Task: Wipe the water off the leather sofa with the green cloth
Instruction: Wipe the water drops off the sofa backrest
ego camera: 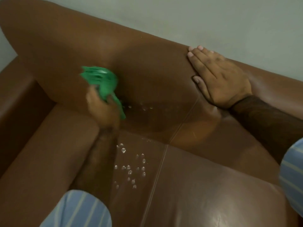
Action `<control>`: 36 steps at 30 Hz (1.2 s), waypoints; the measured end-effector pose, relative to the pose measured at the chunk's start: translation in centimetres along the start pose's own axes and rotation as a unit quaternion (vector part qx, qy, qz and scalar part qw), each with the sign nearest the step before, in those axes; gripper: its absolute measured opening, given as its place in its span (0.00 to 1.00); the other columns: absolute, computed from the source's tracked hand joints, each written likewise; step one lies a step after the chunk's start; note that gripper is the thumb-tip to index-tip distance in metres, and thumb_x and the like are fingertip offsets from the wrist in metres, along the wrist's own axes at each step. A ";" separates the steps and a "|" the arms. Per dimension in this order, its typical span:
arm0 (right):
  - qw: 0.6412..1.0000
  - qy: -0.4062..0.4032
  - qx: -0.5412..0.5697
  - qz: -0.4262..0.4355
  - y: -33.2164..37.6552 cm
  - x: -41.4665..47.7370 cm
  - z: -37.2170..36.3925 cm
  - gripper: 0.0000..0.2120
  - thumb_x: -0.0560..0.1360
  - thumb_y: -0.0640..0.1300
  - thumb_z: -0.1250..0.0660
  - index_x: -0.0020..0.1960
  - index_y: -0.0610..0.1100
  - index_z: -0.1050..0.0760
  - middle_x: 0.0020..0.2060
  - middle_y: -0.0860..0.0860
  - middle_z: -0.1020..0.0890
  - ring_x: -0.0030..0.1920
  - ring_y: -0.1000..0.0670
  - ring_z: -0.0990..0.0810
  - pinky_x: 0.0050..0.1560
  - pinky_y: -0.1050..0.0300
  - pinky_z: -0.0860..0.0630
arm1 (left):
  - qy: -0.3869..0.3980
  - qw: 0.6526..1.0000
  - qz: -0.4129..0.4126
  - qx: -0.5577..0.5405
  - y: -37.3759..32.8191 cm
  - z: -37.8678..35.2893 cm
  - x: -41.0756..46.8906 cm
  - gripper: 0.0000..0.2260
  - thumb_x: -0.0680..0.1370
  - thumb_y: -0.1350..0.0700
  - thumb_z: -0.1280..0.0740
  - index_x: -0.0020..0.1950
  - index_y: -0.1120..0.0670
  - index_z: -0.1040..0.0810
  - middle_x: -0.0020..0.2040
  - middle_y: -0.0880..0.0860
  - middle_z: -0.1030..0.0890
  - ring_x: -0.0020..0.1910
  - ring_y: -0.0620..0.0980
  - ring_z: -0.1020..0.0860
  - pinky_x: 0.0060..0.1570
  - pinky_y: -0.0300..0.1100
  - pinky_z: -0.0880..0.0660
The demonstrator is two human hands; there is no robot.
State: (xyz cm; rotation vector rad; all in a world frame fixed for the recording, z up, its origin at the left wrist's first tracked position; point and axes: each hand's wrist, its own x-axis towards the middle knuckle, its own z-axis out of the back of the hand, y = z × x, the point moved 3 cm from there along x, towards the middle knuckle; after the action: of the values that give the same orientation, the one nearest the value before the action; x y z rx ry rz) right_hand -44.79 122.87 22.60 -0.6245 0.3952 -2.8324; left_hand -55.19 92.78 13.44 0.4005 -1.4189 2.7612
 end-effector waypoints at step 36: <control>1.000 0.010 -0.005 -0.017 0.2 -0.1 0.1 0.27 0.90 0.50 0.49 0.83 0.36 0.39 0.82 0.41 0.34 0.82 0.40 0.34 0.82 0.44 0.35 | 0.230 0.902 -0.357 0.076 -4.8 -5.4 -9.8 0.18 0.70 0.65 0.33 0.60 0.61 0.20 0.54 0.64 0.19 0.49 0.64 0.20 0.47 0.53 0.19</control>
State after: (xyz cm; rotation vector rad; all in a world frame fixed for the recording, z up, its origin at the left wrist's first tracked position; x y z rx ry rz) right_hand -44.61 122.71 22.55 -0.6105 0.4056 -2.8736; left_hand -46.26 100.97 12.06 0.1883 -0.7412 2.1560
